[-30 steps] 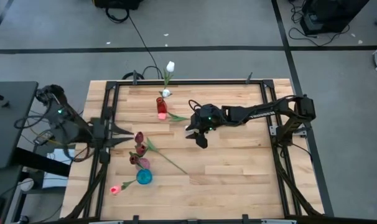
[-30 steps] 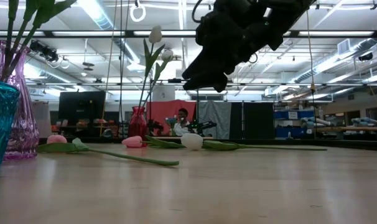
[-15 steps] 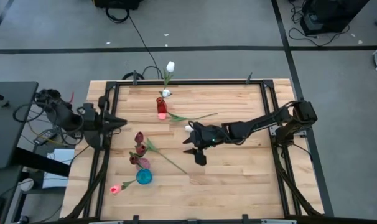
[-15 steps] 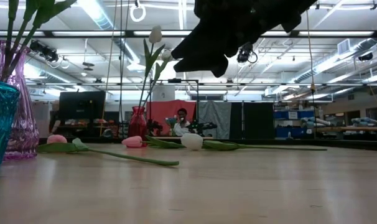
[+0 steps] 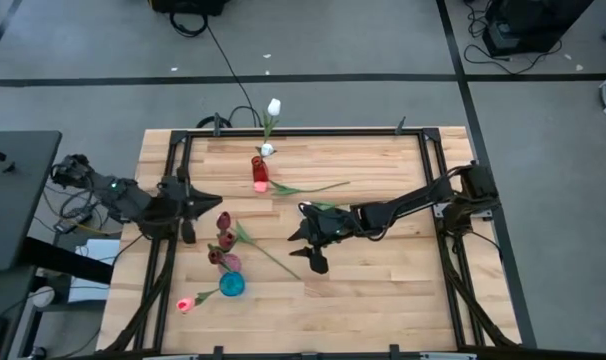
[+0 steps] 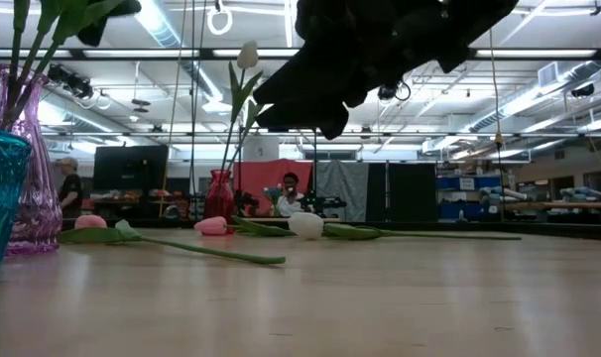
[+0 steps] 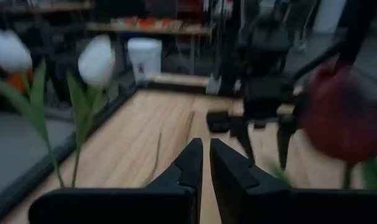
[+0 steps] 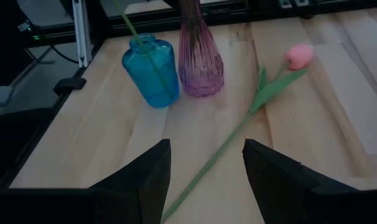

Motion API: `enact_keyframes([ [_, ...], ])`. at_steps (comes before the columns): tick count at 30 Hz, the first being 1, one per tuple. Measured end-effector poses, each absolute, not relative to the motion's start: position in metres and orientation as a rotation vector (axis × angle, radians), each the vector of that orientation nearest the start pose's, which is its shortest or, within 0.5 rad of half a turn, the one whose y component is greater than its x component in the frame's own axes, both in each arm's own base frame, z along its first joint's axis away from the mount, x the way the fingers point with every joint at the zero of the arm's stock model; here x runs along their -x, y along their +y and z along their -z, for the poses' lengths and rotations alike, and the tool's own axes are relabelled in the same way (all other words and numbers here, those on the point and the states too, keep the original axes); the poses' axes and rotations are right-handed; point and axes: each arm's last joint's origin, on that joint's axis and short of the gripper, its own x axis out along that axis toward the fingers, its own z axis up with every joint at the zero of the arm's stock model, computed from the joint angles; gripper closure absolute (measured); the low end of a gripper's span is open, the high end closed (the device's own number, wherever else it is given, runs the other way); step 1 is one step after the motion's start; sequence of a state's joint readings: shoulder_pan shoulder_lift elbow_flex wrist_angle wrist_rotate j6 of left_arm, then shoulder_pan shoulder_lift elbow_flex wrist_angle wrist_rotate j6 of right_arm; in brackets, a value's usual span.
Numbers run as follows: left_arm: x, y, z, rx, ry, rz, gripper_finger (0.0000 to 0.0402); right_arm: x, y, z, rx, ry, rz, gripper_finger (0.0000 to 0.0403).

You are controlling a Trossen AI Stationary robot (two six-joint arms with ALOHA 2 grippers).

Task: Sort flowers into vase by color
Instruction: Put the white tulip into the red vase

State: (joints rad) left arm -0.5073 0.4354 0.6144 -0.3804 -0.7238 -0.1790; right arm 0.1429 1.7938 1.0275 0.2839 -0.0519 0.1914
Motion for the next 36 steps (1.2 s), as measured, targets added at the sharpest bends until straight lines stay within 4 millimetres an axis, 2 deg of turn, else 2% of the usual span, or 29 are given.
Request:
enact_keyframes([
  [7, -0.099, -0.024, -0.281, 0.186, 0.168, -0.311, 0.0367, -0.379, 0.059, -0.189, -0.141, 0.489, -0.160, 0.0190],
  [11, -0.103, -0.023, -0.271, 0.190, 0.197, -0.336, 0.0367, -0.381, 0.066, -0.188, -0.108, 0.465, -0.179, 0.0190],
  [17, -0.104, -0.022, -0.271, 0.137, 0.199, -0.354, 0.0367, -0.385, 0.069, -0.161, -0.070, 0.535, -0.084, 0.0190],
  [20, -0.104, -0.022, -0.271, 0.137, 0.200, -0.353, 0.0367, -0.376, 0.054, -0.161, -0.071, 0.662, 0.006, 0.0190],
  [25, -0.104, -0.023, -0.270, 0.140, 0.205, -0.333, 0.0367, -0.350, 0.024, -0.177, -0.079, 0.863, 0.156, 0.0190],
  [29, -0.104, -0.023, -0.271, 0.143, 0.204, -0.333, 0.0367, -0.329, -0.001, -0.176, -0.052, 1.056, 0.255, 0.0190],
  [36, -0.104, -0.023, -0.271, 0.147, 0.200, -0.332, 0.0367, -0.316, -0.036, -0.169, -0.033, 1.192, 0.286, 0.0200],
])
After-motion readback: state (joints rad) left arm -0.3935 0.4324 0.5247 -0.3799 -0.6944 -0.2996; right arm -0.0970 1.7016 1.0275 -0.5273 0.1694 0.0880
